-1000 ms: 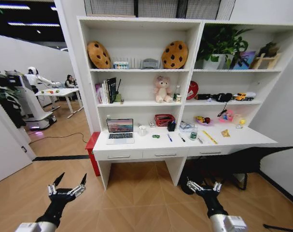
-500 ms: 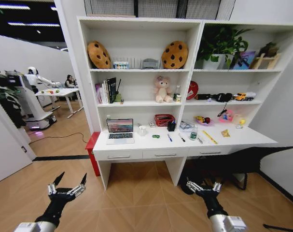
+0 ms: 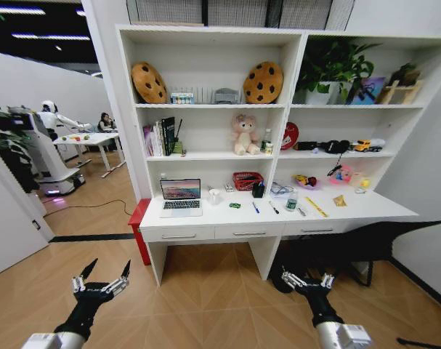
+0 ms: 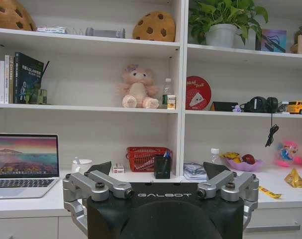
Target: Organize the objects on the table.
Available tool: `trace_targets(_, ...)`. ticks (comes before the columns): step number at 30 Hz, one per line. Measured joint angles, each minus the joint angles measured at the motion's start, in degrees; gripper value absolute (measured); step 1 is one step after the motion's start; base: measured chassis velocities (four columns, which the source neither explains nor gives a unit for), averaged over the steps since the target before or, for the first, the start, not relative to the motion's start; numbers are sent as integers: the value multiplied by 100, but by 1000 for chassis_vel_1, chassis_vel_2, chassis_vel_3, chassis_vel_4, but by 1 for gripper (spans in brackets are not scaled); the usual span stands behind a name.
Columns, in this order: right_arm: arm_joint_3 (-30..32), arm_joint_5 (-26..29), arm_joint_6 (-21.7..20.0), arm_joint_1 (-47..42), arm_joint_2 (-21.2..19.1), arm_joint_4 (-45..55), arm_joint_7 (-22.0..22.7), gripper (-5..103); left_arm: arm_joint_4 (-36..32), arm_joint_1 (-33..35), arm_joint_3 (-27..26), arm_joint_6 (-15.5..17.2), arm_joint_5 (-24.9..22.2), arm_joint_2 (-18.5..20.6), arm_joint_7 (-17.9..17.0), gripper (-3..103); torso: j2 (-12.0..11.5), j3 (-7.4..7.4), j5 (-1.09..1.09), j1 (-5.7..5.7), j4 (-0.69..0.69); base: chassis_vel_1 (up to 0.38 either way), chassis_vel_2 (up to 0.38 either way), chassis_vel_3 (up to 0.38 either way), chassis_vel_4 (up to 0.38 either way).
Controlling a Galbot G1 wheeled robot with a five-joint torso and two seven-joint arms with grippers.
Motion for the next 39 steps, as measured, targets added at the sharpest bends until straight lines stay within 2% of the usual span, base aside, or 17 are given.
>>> trace_targets(13, -40, -50, 80, -28, 40, -17, -64, 100, 22, 0, 1, 1, -3, 21, -1, 97, -2, 2, 1, 5, 0, -207, 210, 215, -211)
trace_targets(22, -65, -50, 151, -22, 34, -30, -72, 100, 21, 11, -4, 1, -1, 21, 0, 97, -1, 0, -1, 2, -1, -331, 317, 322, -333)
trace_targets(24, -88, -52, 212, -12, 32, -43, -114, 100, 18, 16, -5, 0, 2, 19, 1, 97, -3, 2, 4, 5, 0, -351, 389, 367, -378)
trace_targets(27, -103, -84, 383, 24, 19, -75, -184, 100, 18, 17, -5, -2, 6, 17, 1, 97, -2, 1, -2, 3, -2, -368, 381, 406, -376)
trace_targets(30, -98, -117, 470, 40, 7, -85, -261, 100, 17, 18, -5, -7, 8, 16, 1, 97, -4, 3, 6, 9, 2, -310, 346, 354, -300)
trace_targets(31, -98, -118, 494, 43, 3, -85, -279, 100, 18, 18, -5, -7, 9, 23, 1, 97, -4, 3, -3, 9, -1, -299, 273, 333, -271)
trace_targets(36, -102, -161, 515, 34, 2, -82, -342, 100, 17, 15, -6, -16, 10, 61, 2, 99, -4, 3, 2, 11, 0, -165, 195, 140, -147)
trace_targets(39, -107, -208, 515, -3, 2, -78, -359, 100, 43, 19, -20, -32, 7, 160, 3, 96, -3, 2, -2, 4, -1, -17, 16, 6, 4)
